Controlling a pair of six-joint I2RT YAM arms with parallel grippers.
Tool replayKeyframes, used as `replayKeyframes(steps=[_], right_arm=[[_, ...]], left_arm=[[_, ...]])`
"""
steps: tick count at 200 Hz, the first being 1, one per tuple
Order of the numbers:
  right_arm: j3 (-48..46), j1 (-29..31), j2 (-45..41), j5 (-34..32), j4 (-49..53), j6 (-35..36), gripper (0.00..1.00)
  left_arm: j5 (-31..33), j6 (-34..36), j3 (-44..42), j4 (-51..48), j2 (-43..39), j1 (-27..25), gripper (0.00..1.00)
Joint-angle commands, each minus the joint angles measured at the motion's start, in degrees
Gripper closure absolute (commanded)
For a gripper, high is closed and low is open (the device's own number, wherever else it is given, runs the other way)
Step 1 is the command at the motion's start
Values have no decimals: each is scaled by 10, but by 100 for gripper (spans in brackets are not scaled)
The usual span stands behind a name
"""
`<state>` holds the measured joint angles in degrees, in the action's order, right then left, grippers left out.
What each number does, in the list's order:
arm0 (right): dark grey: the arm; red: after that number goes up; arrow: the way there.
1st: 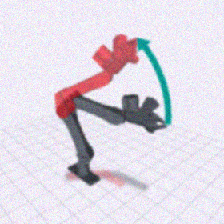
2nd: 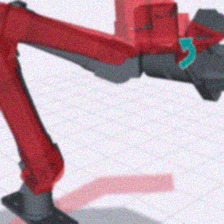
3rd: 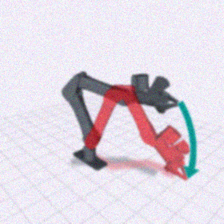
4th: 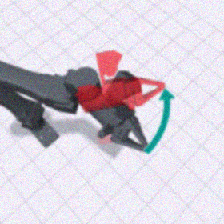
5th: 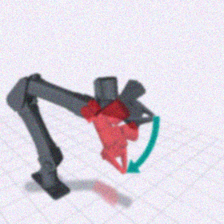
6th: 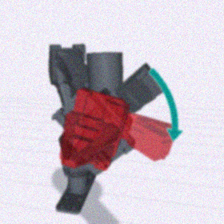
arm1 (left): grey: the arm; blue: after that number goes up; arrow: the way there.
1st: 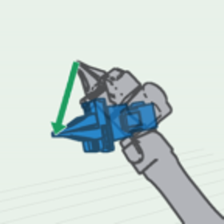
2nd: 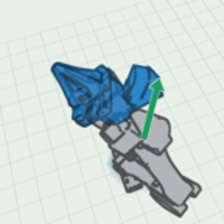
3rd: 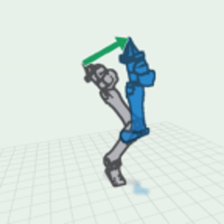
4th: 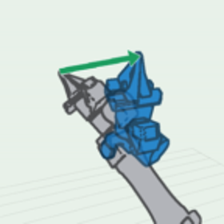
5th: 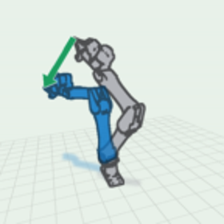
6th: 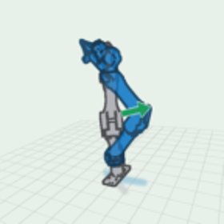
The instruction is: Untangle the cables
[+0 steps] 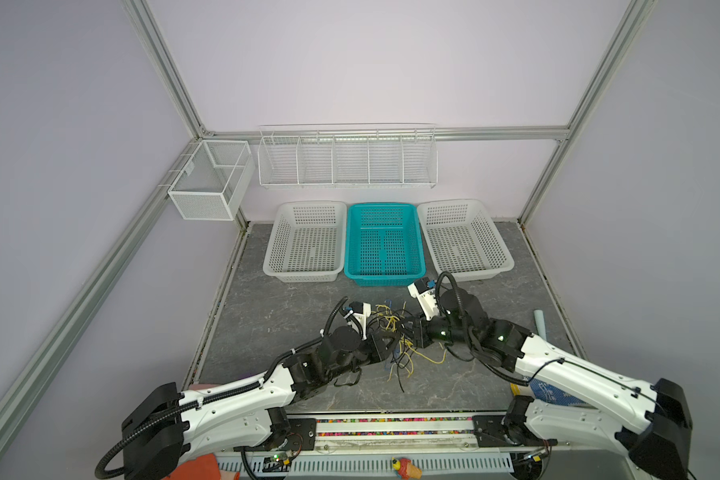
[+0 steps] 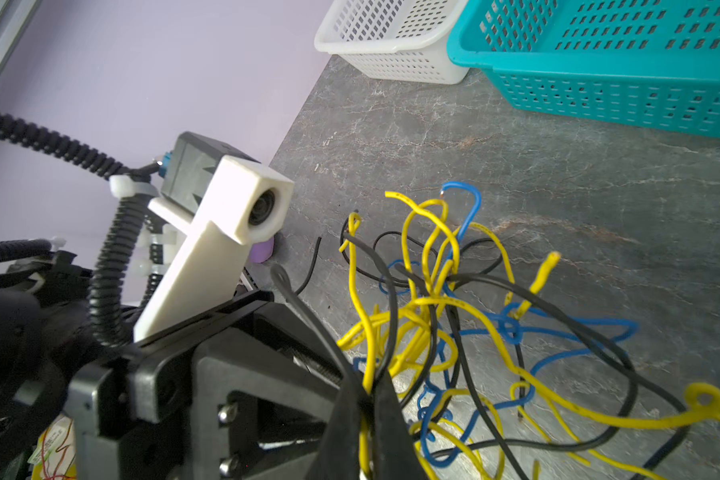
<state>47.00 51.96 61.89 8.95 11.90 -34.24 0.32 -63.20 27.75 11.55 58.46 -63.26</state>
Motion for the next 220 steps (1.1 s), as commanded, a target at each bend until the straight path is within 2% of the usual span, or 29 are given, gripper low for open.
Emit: replayKeyframes(steps=[1, 15, 58, 82, 104, 123, 159, 187, 220], right_arm=[[30, 9, -23, 18, -18, 3, 94], [30, 9, -27, 13, -3, 9, 93], [50, 8, -50, -47, 55, 35, 89], [45, 6, -51, -72, 79, 47, 80], [37, 5, -45, -50, 67, 45, 72], [11, 6, -42, -23, 46, 36, 71], [-11, 7, -26, -24, 35, 25, 63], [-19, 9, 22, 10, 6, 10, 62], [-24, 15, 57, 14, -29, 3, 62]], left_arm=[[13, 3, -17, -15, 2, 1, 94], [14, 4, -19, -23, 0, 1, 100], [27, 6, -26, -64, -17, 1, 100], [30, 6, -39, -75, -28, 1, 100], [28, 1, -53, -67, -33, 1, 100], [31, 0, -56, -68, -38, 1, 100], [42, 1, -56, -76, -68, 1, 100], [46, 6, -57, -74, -96, 1, 100], [45, 6, -62, -71, -116, 1, 100]])
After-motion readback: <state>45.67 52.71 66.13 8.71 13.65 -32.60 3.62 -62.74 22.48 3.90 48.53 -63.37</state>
